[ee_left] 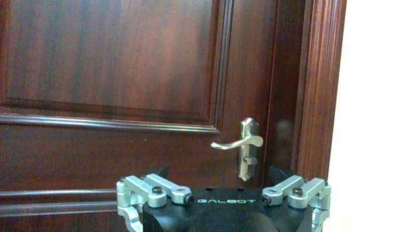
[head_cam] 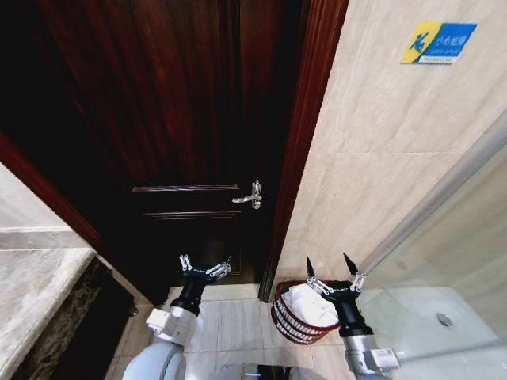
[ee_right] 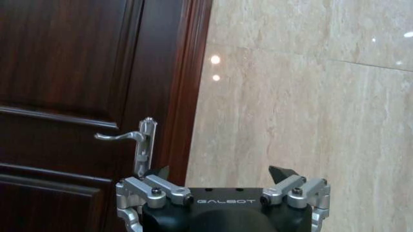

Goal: Discard the used towel into the hamper.

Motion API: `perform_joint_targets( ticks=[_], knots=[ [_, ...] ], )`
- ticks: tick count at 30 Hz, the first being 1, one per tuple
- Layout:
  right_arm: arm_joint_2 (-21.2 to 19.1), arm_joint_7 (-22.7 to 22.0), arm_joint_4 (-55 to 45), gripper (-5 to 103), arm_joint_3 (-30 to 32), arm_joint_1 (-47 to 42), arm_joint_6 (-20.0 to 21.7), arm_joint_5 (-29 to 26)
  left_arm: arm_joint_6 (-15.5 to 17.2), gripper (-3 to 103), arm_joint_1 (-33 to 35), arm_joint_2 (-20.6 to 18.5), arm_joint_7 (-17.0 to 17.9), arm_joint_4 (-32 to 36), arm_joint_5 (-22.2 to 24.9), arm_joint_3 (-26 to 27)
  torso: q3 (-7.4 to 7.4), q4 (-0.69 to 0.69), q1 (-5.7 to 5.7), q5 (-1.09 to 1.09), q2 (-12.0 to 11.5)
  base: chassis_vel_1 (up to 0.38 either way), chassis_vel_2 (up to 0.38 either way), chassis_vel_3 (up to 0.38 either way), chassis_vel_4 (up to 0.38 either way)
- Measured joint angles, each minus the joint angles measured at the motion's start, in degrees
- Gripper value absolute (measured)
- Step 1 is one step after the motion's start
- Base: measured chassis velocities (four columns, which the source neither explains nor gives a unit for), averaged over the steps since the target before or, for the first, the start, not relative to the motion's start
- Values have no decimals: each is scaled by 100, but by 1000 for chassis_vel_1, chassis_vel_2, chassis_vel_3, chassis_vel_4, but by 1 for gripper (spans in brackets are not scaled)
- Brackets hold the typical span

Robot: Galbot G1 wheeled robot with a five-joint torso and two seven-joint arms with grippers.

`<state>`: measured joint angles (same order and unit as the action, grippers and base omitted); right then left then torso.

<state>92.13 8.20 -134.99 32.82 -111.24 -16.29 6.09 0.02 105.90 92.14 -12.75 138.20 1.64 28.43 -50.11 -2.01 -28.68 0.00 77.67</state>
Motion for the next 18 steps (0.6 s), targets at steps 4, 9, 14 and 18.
perform_joint_targets(
  ticks=[4,9,14,18],
  knots=[
    [0,12,-8,100,-88,5,1,-19,0,100,0,0,0,0,0,0,0,0,0,0,0,0,0,0,0],
    [0,290,-81,100,-192,42,4,-122,0,100,0,0,0,0,0,0,0,0,0,0,0,0,0,0,0],
    [0,292,-169,100,-274,32,22,-112,0,100,0,0,0,0,0,0,0,0,0,0,0,0,0,0,0],
    [0,276,-173,100,-283,31,30,-111,0,100,0,0,0,0,0,0,0,0,0,0,0,0,0,0,0]
  ],
)
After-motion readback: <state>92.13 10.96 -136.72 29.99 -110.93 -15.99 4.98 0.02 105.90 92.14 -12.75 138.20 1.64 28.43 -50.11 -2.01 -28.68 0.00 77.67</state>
